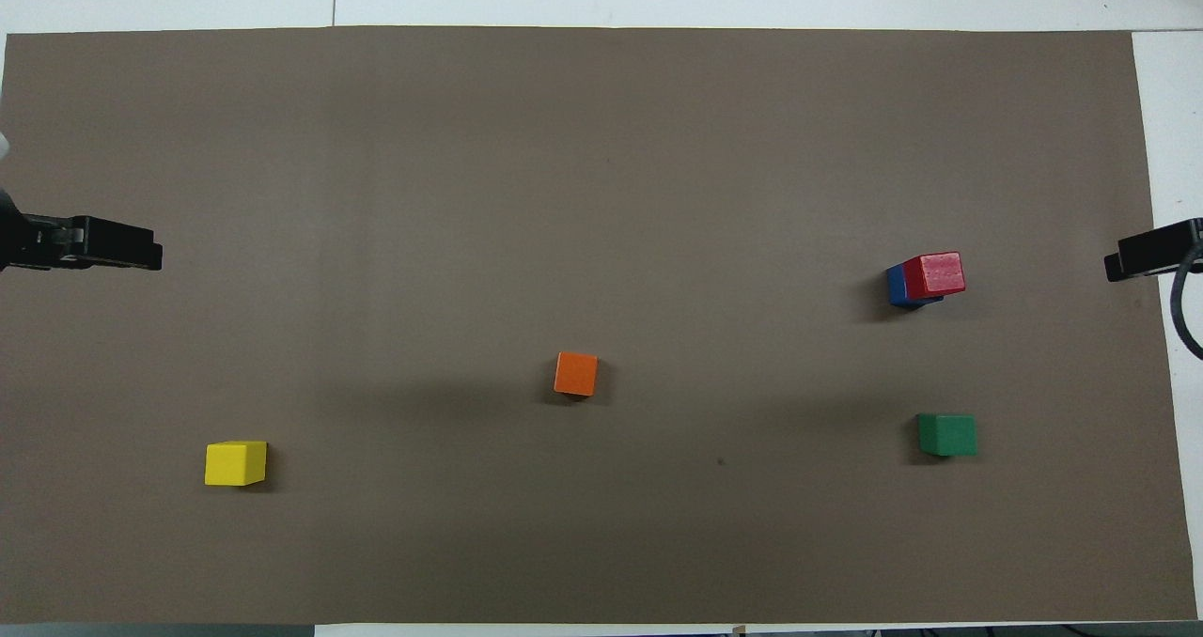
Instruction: Transfer red block to right arm and stack on blue block
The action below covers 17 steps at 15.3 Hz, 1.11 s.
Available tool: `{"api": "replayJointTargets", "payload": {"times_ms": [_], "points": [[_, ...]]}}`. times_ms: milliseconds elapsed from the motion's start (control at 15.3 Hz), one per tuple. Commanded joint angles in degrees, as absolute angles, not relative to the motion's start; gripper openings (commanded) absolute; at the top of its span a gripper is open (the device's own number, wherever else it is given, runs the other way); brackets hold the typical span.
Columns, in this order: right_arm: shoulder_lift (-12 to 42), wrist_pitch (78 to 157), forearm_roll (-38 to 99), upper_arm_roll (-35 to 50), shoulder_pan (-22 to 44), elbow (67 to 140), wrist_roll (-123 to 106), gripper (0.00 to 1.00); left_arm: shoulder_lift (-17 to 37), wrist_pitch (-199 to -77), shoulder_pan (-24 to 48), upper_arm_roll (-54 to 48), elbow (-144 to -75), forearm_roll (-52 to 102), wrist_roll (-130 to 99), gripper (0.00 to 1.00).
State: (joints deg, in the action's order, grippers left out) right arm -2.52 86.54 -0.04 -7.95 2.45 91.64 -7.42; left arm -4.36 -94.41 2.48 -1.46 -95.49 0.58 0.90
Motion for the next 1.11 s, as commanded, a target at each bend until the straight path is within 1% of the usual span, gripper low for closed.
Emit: {"api": "replayJointTargets", "payload": {"times_ms": [0,131,393,654,1047], "points": [[-6.68,86.57,0.35,-8.17,2.37,96.67,-8.96,1.0,-5.62,-95.1,2.02,-1.76,-96.86,-0.44,1.23,1.0],[-6.24,87.88,0.35,-8.17,2.29,96.33,-8.79,1.0,-5.62,-95.1,2.02,-1.76,-96.86,-0.44,1.23,1.0],[-5.8,85.26,0.26,-8.09,2.29,95.54,-8.61,1.0,-5.62,-95.1,2.02,-1.76,-96.86,-0.44,1.23,1.0],[-5.89,85.95,-3.59,-8.09,2.81,95.62,-8.44,1.0,-5.62,-95.1,2.02,-1.76,-96.86,-0.44,1.23,1.0],[-5.98,85.96,-3.69,-8.09,2.72,95.89,-8.44,1.0,-5.62,-95.1,2.02,-1.76,-96.86,-0.44,1.23,1.0]]}}
